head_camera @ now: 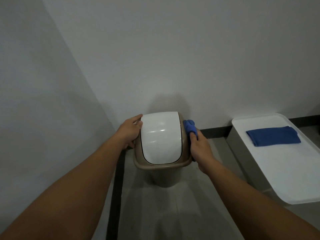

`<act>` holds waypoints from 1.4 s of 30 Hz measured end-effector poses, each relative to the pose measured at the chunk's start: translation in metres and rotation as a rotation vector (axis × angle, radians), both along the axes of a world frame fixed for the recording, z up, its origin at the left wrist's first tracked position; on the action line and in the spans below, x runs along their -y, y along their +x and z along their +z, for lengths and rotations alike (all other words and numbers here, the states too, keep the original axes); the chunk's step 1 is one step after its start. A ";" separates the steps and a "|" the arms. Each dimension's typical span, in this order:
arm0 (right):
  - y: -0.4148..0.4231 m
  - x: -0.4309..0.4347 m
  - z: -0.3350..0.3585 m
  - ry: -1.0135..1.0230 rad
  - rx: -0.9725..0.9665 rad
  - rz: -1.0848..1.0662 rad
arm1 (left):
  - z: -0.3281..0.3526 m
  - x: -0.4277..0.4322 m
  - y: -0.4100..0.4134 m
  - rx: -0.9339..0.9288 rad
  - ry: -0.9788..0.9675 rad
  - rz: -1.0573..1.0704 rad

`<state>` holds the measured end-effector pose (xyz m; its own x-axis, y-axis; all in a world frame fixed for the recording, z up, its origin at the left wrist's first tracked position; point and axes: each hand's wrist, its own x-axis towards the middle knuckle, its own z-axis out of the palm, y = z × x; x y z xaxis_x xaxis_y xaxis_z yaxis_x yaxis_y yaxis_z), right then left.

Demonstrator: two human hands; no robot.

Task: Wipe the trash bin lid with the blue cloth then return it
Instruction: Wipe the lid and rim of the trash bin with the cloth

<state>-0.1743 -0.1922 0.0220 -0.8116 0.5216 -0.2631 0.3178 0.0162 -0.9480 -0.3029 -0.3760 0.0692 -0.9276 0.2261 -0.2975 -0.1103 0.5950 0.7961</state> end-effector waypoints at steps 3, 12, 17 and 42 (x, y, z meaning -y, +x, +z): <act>-0.012 0.012 -0.001 -0.009 -0.002 0.025 | 0.003 0.013 -0.007 0.012 -0.002 0.023; -0.051 0.049 -0.005 0.013 -0.026 0.080 | -0.003 0.050 -0.036 0.006 -0.016 0.143; -0.068 0.064 -0.007 0.005 -0.033 0.107 | -0.010 0.063 -0.053 -0.070 -0.033 0.160; -0.081 0.083 -0.008 0.011 -0.048 0.153 | -0.014 0.076 -0.067 -0.181 -0.088 0.166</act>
